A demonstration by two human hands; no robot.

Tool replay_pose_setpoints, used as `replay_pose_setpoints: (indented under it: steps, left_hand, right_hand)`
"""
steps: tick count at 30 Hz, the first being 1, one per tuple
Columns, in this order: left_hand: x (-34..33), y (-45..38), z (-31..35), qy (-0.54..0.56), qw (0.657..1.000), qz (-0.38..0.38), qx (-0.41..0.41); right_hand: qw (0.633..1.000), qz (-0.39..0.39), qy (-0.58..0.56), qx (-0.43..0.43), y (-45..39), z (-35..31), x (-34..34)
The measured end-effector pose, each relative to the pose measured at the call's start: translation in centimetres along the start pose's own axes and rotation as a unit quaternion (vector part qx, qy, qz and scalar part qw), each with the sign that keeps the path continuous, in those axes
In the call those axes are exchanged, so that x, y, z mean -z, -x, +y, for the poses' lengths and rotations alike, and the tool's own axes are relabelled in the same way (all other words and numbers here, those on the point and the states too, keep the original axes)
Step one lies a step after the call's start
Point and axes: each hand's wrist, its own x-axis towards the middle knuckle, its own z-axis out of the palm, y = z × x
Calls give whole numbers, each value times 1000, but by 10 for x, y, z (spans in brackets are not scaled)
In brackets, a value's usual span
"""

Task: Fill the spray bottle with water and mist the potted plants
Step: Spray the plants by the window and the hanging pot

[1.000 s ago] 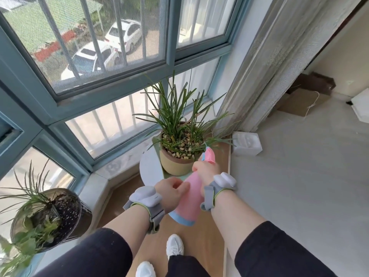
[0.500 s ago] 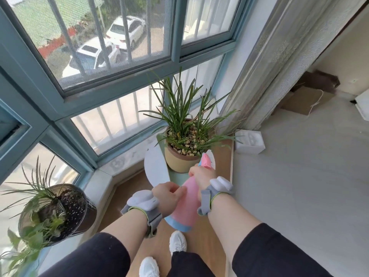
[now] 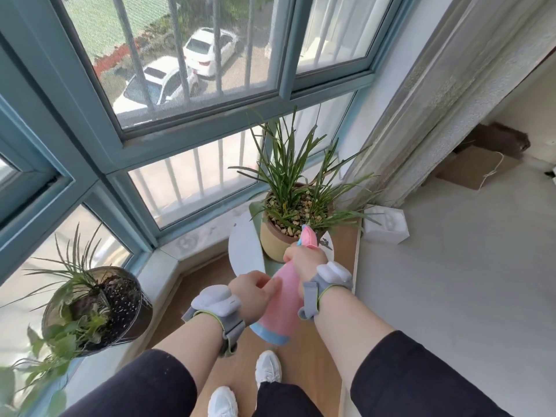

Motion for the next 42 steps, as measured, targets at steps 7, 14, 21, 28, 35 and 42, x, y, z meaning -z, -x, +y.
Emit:
replay_pose_setpoints:
  steps: [7, 14, 21, 28, 35, 42]
  left_hand:
    - [6, -2, 4, 34, 999, 21, 0]
    - [8, 0, 8, 80, 996, 37, -10]
    - [4, 8, -4, 71, 997, 22, -7]
    - [1, 22, -19, 69, 997, 18, -1]
    - [-7, 37, -24, 75, 997, 19, 4]
    - [-22, 48, -19, 81, 995, 48, 39]
  right_hand:
    - [999, -18, 24, 30, -1, -19, 3]
    - [995, -8, 85, 42, -1, -35, 6]
    - [996, -2, 76, 35, 10, -23, -2]
    - [999, -29, -7, 26, 26, -5, -9]
    - [999, -36, -1, 29, 33, 8, -5]
    - [998, -35, 44, 34, 35, 21, 3]
